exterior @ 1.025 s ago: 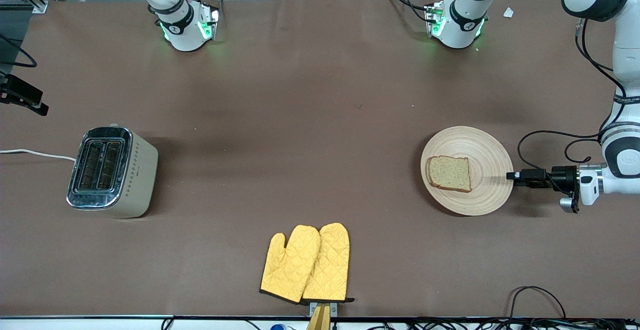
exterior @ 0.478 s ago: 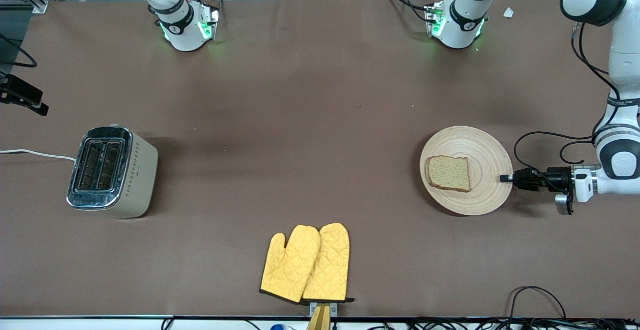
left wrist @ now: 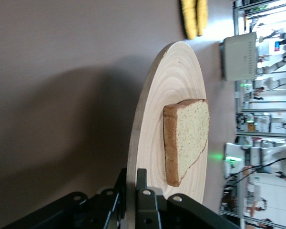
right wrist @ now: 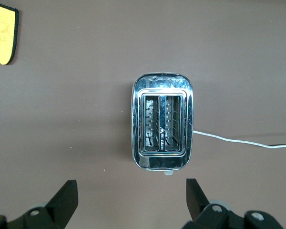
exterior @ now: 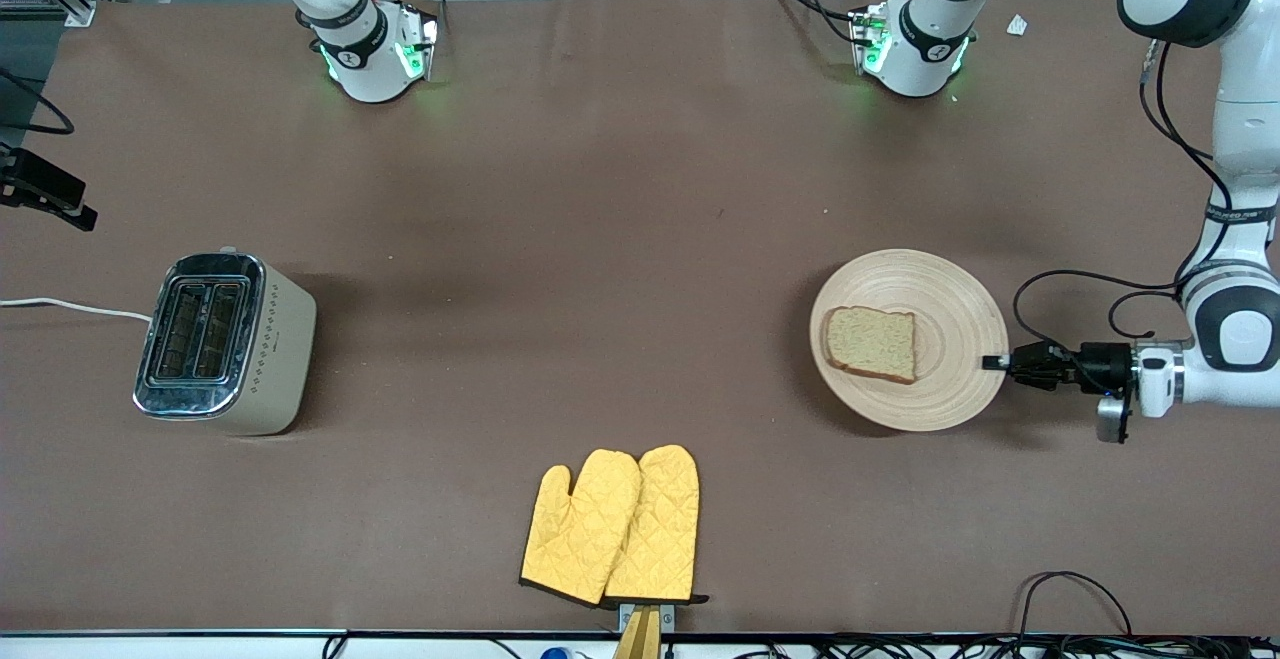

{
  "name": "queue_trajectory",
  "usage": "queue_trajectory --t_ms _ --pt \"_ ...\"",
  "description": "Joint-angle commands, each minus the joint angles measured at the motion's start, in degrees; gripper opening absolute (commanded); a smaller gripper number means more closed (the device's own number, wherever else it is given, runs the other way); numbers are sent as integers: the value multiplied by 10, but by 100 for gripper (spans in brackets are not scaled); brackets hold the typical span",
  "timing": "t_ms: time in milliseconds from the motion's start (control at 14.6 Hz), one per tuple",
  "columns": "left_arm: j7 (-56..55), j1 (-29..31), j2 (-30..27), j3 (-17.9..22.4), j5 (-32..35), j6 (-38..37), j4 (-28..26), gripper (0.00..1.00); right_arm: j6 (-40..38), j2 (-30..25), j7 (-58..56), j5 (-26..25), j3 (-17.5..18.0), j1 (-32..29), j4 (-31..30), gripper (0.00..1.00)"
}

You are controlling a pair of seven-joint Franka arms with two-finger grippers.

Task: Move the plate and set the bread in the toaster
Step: 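Slide the wooden plate toward the toaster with the left gripper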

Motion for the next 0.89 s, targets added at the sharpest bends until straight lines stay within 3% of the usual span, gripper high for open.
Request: queue_trajectory --t_ms 0,137,410,683,820 --pt "-103 -21 -10 -96 -5 8 1 0 -7 1 -5 3 0 -2 7 100" --pt "-156 -74 -10 -126 -27 80 2 0 -7 0 -5 3 0 -1 7 100" --pt "-167 -222 1 -123 -95 236 1 0 -7 1 -5 3 1 -2 7 100" --pt "-177 -378 72 -123 -150 439 19 0 -8 1 -5 3 1 -2 7 100" --pt "-187 -447 116 -121 -194 486 62 0 -8 0 -6 3 0 -2 6 100"
